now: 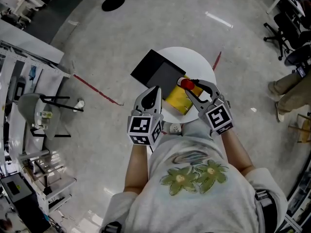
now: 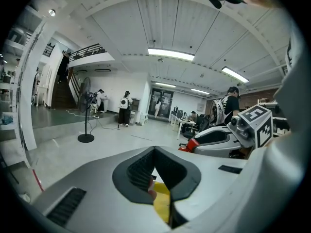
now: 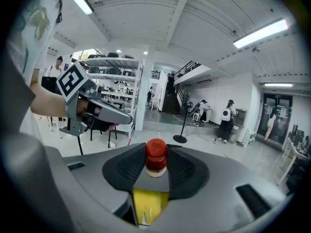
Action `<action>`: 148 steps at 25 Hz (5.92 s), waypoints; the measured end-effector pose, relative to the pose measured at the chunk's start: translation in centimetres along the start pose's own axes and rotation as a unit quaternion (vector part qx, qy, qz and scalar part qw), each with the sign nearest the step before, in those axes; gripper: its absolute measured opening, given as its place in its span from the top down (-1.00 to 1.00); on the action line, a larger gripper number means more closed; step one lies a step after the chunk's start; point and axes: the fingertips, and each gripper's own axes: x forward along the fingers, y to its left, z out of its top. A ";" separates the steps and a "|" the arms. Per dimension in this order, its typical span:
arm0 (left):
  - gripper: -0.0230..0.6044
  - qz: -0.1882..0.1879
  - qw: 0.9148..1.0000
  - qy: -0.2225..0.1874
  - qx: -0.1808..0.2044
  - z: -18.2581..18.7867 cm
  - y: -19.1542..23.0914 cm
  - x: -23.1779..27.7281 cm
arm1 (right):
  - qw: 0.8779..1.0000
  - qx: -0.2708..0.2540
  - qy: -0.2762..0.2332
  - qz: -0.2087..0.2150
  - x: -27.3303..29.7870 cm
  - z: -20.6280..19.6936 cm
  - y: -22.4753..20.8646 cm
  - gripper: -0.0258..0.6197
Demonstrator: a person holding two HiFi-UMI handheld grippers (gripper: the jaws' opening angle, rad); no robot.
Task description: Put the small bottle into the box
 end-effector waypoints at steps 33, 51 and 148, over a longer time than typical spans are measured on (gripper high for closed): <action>0.91 0.005 1.000 0.026 -0.010 -2.9 1.0 0.9 | 0.997 -0.003 0.067 0.046 3.2 -6.1 1.6 0.50; 0.91 0.000 0.999 0.037 -0.015 -4.1 0.0 1.0 | 0.993 -0.009 0.105 0.055 2.9 -9.3 2.1 0.49; 0.91 0.060 0.993 0.083 -0.061 -10.1 2.3 -3.0 | 0.965 -0.010 0.233 0.121 7.3 -23.6 7.0 0.48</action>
